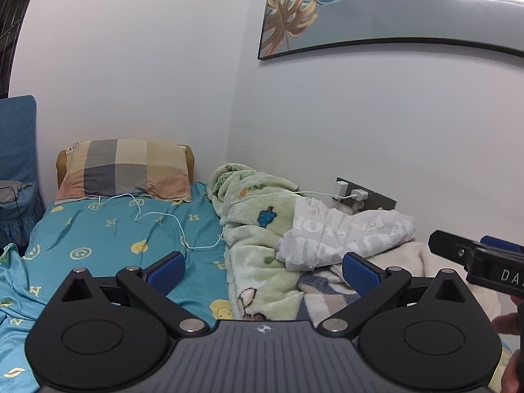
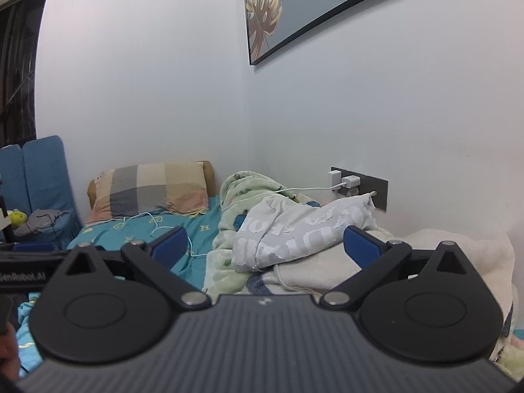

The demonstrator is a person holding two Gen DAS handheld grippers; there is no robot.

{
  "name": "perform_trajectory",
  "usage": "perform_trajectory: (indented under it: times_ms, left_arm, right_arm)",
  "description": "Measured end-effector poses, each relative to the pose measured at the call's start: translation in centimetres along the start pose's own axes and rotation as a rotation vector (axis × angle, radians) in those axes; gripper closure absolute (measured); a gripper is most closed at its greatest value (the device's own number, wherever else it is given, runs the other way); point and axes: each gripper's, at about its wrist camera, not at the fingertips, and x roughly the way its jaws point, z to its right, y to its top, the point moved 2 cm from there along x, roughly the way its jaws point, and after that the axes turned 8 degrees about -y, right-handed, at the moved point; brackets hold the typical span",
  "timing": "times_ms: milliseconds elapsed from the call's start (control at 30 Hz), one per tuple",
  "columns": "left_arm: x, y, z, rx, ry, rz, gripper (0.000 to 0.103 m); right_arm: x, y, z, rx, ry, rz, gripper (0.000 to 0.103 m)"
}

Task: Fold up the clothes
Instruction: 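Open both grippers and withdraw from the T-shirt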

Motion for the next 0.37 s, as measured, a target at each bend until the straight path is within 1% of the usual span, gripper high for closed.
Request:
perform_trajectory:
  times_ms: [133,367]
  left_arm:
    - [-0.48,0.06,0.14,0.017,0.019,0.002,0.000]
    - [-0.94,0.03,0.42,0.025,0.009,-0.001,0.000]
  right_arm:
    - [0.17,-0.23,-0.20,0.002,-0.001,-0.010,0.000]
    - [0.37,-0.44,-0.41,0.000,-0.015,-0.022,0.000]
